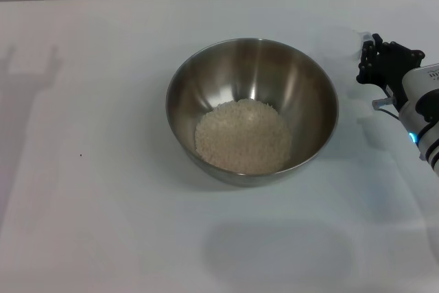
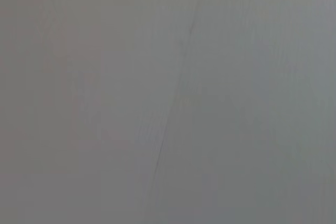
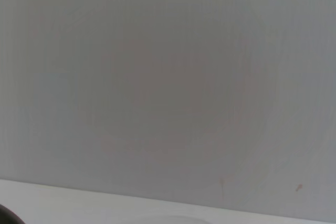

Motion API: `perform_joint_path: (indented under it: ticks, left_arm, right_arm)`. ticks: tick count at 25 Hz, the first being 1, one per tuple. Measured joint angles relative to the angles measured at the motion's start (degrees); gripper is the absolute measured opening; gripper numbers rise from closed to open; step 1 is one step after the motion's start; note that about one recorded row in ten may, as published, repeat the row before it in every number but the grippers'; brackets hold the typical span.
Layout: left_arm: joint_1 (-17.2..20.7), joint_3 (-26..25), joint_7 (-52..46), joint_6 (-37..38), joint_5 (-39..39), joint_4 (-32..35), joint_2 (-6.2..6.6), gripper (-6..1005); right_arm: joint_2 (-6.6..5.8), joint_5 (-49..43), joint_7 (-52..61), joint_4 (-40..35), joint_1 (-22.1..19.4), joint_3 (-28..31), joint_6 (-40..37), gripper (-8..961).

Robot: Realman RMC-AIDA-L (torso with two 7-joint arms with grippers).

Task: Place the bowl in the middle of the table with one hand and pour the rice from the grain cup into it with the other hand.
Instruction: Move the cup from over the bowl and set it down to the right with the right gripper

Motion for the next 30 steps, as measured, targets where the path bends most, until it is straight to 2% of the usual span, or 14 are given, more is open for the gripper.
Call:
perform_joint_path:
  ticks: [6,11,30]
  left_arm:
    - [0.0,0.0,0.0,0.1,0.0,0.0,0.02,864]
    - [0.0,-0.1,0.0,0.2,0.0,0.0,0.02,864]
    - [0.3,-0.1,0.0,0.4,0.0,0.0,0.18,864]
  right_arm:
    - [-0.09,-0.1,-0.1,-0.1,0.2,0.0,0.2,73]
    - [-0.09,-0.1,-0.1,-0.1,0.2,-0.2,0.2,147]
    - [0.17,-0.1,0.0,-0.3,-1.4,-1.1,-0.2,145]
